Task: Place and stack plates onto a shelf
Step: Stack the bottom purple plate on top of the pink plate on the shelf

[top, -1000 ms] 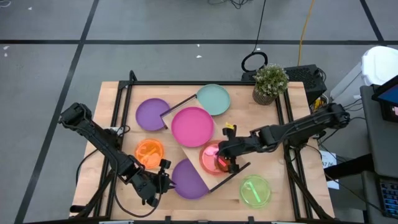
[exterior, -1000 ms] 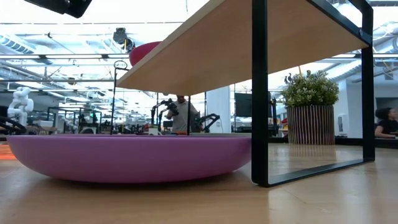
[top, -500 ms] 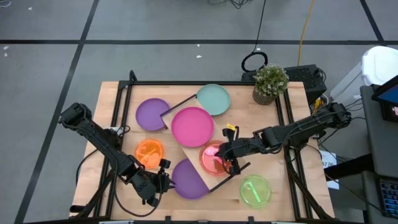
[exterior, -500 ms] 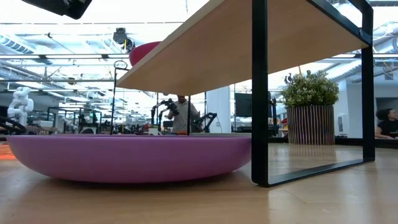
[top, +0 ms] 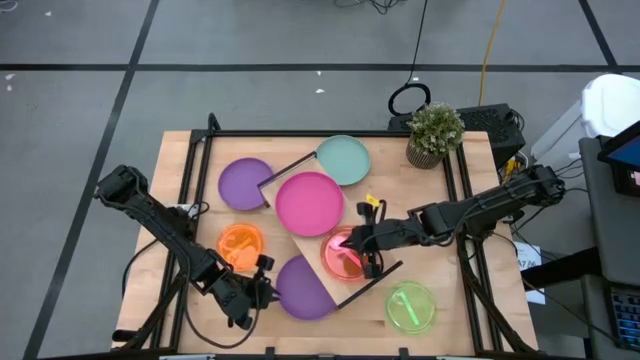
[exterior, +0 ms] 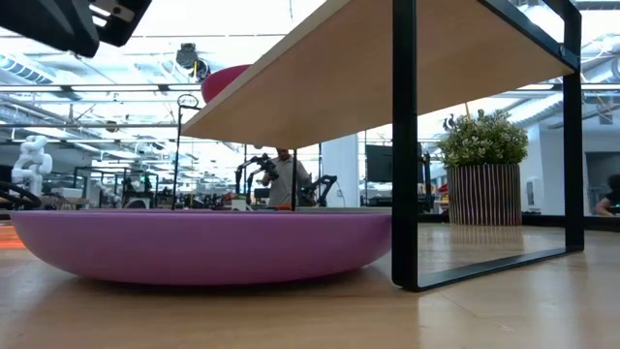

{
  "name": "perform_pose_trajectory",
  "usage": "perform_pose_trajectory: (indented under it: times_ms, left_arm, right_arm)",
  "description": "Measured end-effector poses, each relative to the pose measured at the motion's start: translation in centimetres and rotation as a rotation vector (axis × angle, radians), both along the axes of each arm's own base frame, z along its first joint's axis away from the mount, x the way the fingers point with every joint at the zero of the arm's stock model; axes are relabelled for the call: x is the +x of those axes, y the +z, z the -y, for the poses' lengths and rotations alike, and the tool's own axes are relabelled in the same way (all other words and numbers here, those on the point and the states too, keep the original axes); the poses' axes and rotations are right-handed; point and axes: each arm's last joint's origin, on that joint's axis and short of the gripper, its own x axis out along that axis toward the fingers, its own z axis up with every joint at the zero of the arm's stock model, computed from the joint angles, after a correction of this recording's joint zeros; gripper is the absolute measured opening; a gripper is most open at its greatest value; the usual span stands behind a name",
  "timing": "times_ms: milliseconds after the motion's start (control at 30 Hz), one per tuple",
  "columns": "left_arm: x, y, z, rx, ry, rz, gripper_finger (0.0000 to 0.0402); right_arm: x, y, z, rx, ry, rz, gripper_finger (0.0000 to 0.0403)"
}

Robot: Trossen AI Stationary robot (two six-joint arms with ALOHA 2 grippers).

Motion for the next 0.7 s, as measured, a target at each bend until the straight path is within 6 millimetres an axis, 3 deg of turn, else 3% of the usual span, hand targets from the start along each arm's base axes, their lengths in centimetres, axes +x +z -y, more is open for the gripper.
perform_pose_trajectory:
  times_ms: [233,567,700]
  left_arm:
    - [0.5,0.2,-0.3,-0.003,-0.001,0.031,0.0058]
    - [1.2,0.2,-1.2,-0.023,0.062,0.019,0.0058]
    - [1.1,0.2,-1.1,-0.049,0.083,0.014,0.0058]
  right_arm:
    - [0.9,1.7,0.3,-0.024,-0.127,0.208,0.0000]
    - [1.5,4.5,0.0,0.015,-0.110,0.489,0.0000]
    - [1.6,4.9,0.0,0.030,-0.113,0.527,0.0000]
